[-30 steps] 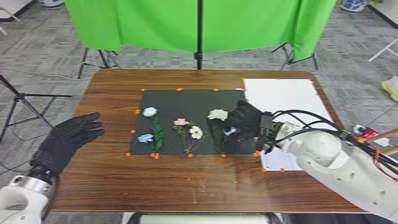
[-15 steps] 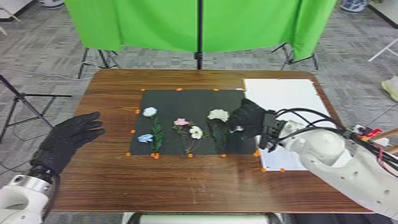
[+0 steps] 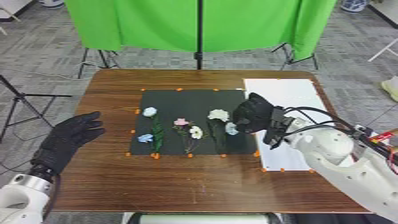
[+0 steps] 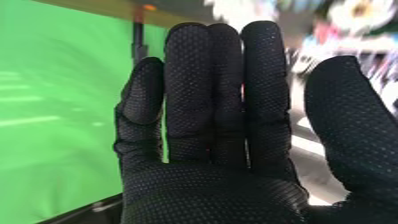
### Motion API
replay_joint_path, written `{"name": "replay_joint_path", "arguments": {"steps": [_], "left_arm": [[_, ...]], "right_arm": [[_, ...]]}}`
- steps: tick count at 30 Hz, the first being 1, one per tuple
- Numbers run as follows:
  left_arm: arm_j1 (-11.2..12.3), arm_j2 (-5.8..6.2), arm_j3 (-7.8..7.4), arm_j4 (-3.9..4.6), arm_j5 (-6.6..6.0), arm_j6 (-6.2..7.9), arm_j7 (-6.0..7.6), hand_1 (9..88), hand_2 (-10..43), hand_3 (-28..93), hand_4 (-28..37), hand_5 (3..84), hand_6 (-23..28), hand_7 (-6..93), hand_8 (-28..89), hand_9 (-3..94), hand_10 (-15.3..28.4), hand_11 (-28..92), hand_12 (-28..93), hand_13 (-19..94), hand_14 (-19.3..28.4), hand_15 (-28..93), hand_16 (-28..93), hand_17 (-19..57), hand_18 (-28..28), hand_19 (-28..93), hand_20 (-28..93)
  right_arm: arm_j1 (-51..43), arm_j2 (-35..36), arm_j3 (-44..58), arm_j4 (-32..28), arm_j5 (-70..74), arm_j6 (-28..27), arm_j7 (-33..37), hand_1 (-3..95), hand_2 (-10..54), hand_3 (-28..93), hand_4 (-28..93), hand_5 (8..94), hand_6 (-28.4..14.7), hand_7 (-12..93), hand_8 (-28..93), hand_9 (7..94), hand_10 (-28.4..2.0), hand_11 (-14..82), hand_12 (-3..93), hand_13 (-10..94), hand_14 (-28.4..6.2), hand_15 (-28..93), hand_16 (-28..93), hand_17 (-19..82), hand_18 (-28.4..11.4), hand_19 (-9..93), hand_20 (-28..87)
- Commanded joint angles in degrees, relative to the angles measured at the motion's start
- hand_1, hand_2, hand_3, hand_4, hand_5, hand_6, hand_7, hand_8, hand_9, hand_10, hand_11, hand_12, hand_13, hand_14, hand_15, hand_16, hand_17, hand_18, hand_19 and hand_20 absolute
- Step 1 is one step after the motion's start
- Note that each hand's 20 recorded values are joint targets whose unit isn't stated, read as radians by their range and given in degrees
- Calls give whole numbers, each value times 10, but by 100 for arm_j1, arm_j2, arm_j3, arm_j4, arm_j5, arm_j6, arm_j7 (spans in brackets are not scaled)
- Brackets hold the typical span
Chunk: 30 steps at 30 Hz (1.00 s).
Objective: Arrange flowers
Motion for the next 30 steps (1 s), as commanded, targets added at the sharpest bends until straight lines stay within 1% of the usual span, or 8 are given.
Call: {"name": "replay_joint_path", "arguments": {"steps": [1, 8, 13, 14, 16, 20, 25, 30], "left_arm": [[121, -95, 0, 5, 16, -4, -6, 278, 64, 730, -280, 398, 62, 242, -120, 362, 152, 301, 143, 278, 177, 488, -66, -81, 240, 595, -27], [161, -164, -5, -6, 19, 5, 51, 278, 64, 730, -279, 398, 62, 240, -119, 362, 151, 300, 143, 279, 177, 487, -66, -81, 240, 595, -27], [261, -300, -7, -57, -7, 65, 120, 277, 63, 726, -281, 394, 62, 237, -119, 354, 150, 298, 144, 276, 176, 487, -67, -81, 240, 595, -26], [288, -356, -46, -109, -5, 82, 63, 274, 60, 726, -281, 387, 61, 236, -119, 346, 150, 294, 143, 268, 174, 482, -67, -82, 240, 594, -26], [389, -451, -108, -228, 89, 176, 180, 270, 57, 726, -282, 368, 61, 235, -118, 324, 146, 291, 146, 257, 170, 477, -64, -82, 240, 593, -27], [469, -523, -57, -358, 21, 428, 393, 267, 52, 725, -282, 344, 59, 229, -114, 294, 138, 283, 148, 228, 163, 460, -60, -89, 238, 582, -29], [362, -590, 24, -307, -353, 338, 583, 267, 45, 723, -283, 318, 56, 231, -115, 263, 131, 270, 150, 205, 150, 435, -50, -92, 236, 572, -23], [245, -648, 108, -279, -340, 382, 699, 261, 40, 702, -283, 311, 54, 225, -115, 252, 127, 253, 150, 195, 151, 402, -41, -94, 236, 564, -15]], "right_arm": [[-803, 10, 671, -361, 2078, 71, 321, 231, 9, 892, -283, 597, 20, 348, -245, 620, -83, 391, 212, 605, -45, 596, 189, 237, -170, 733, 449], [-2127, -317, 2148, -722, 4690, 314, 699, 230, 9, 887, -283, 561, 1, 328, -230, 562, -93, 382, 211, 565, -57, 597, 177, 236, -170, 733, 438], [-3023, -865, 3221, -1070, 8106, 736, 67, 195, 34, 895, -283, 497, -39, 264, -196, 479, -139, 346, 191, 451, -105, 561, 133, 198, -184, 660, 369], [-3133, -950, 3357, -1129, 8577, 816, -92, 187, 37, 892, -283, 494, -44, 257, -191, 476, -145, 340, 190, 443, -110, 559, 129, 196, -184, 652, 359], [-3376, -1165, 3702, -1224, 8799, 686, -171, 177, 39, 888, -283, 502, -55, 240, -184, 483, -157, 332, 189, 444, -121, 557, 126, 195, -183, 636, 340], [-3980, -1689, 4664, -1437, 8408, -237, 315, 147, 30, 882, -281, 488, -51, 187, -149, 482, -151, 268, 186, 408, -126, 475, 119, 160, -187, 577, 294], [-4470, -2361, 5501, -1613, 7912, -1228, 878, 120, 20, 863, -281, 428, -35, 123, -114, 436, -133, 156, 185, 323, -119, 296, 164, 82, -200, 460, 243], [-4672, -3014, 5917, -1729, 7673, -1634, 1207, 113, 9, 841, -280, 410, -32, 108, -109, 408, -122, 111, 184, 286, -121, 184, 234, 30, -205, 413, 214]]}}
